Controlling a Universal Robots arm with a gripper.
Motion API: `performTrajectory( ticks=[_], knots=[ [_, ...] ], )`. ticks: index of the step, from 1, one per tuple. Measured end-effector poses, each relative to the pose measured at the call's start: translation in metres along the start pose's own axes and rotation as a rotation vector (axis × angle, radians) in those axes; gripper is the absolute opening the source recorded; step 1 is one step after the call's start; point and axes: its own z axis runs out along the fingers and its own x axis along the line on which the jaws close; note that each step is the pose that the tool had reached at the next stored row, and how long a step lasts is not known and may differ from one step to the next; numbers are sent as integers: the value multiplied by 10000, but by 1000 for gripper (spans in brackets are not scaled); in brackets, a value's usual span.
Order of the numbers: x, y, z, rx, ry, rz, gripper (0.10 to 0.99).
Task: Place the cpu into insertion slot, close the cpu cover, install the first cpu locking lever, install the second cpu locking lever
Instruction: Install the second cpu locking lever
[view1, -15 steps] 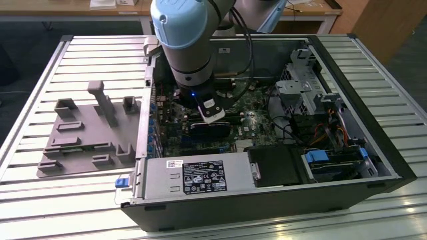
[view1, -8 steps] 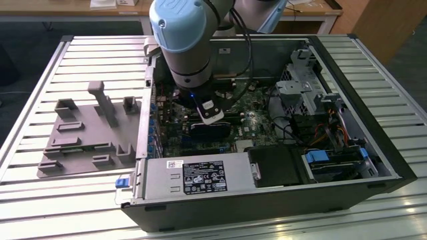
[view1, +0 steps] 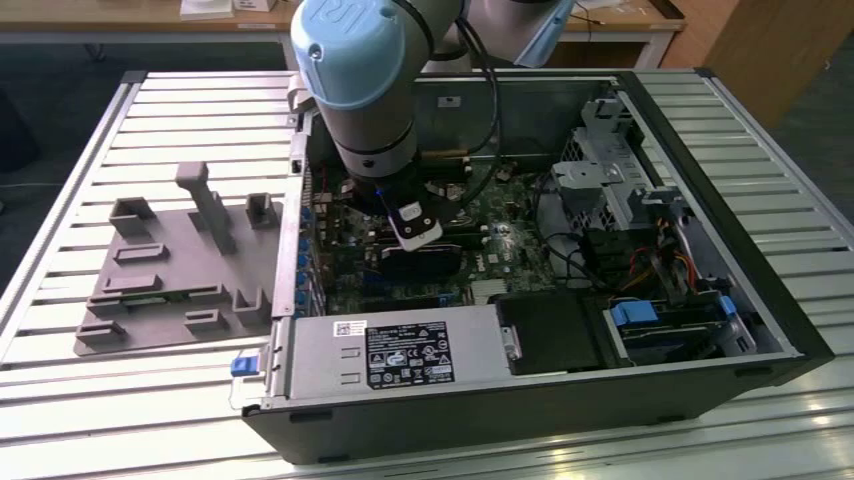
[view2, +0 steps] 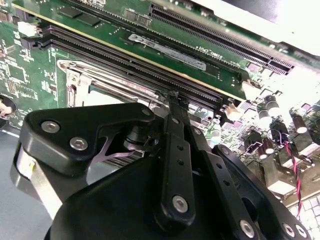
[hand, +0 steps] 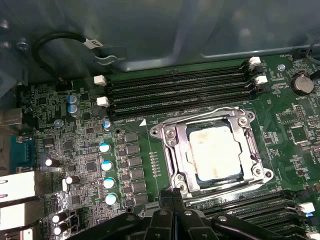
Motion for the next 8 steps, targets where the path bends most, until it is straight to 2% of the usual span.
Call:
performTrajectory(
  ticks=[8],
  knots=[
    [3, -5, 14, -1, 0, 0, 102]
  ],
)
